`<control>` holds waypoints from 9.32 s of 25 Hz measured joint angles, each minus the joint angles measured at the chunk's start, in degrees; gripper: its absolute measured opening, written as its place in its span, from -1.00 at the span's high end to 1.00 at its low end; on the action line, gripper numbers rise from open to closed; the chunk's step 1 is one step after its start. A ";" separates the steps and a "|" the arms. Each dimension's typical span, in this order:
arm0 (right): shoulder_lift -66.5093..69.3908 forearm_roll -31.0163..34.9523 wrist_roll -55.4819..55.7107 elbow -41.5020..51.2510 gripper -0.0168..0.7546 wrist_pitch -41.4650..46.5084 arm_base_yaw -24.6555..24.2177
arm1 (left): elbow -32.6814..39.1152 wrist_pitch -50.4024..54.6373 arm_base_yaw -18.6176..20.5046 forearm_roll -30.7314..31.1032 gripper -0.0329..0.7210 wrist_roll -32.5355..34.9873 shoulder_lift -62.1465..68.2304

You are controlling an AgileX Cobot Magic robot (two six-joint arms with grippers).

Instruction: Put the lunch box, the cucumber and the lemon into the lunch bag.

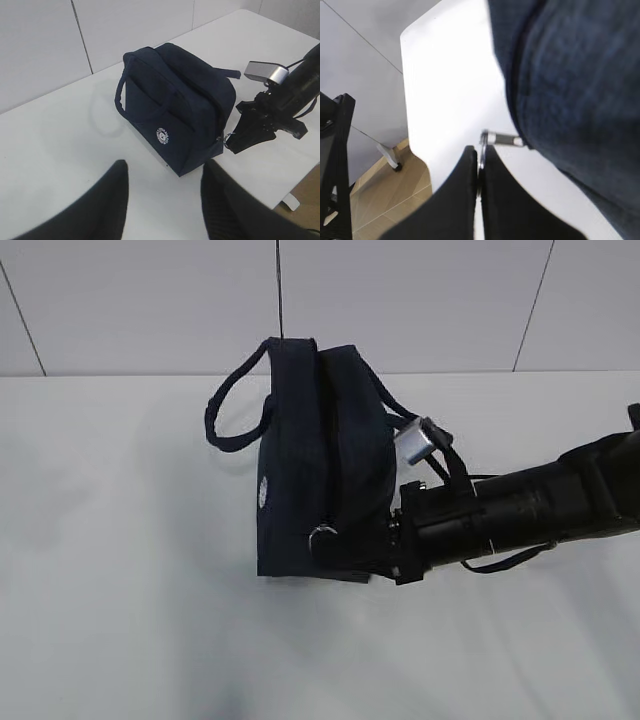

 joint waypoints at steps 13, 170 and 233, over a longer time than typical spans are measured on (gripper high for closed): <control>-9.85 -4.27 9.81 0.00 0.94 -0.39 0.00 | 0.00 -0.79 0.00 0.00 0.01 0.00 0.00; 8.72 -4.08 18.98 -37.11 0.94 -25.06 0.10 | 10.48 -25.19 -13.41 -55.06 -0.06 46.21 38.14; 8.72 -4.08 19.07 -37.13 0.94 -24.63 0.10 | -51.53 26.74 -7.75 0.96 0.93 -6.05 74.96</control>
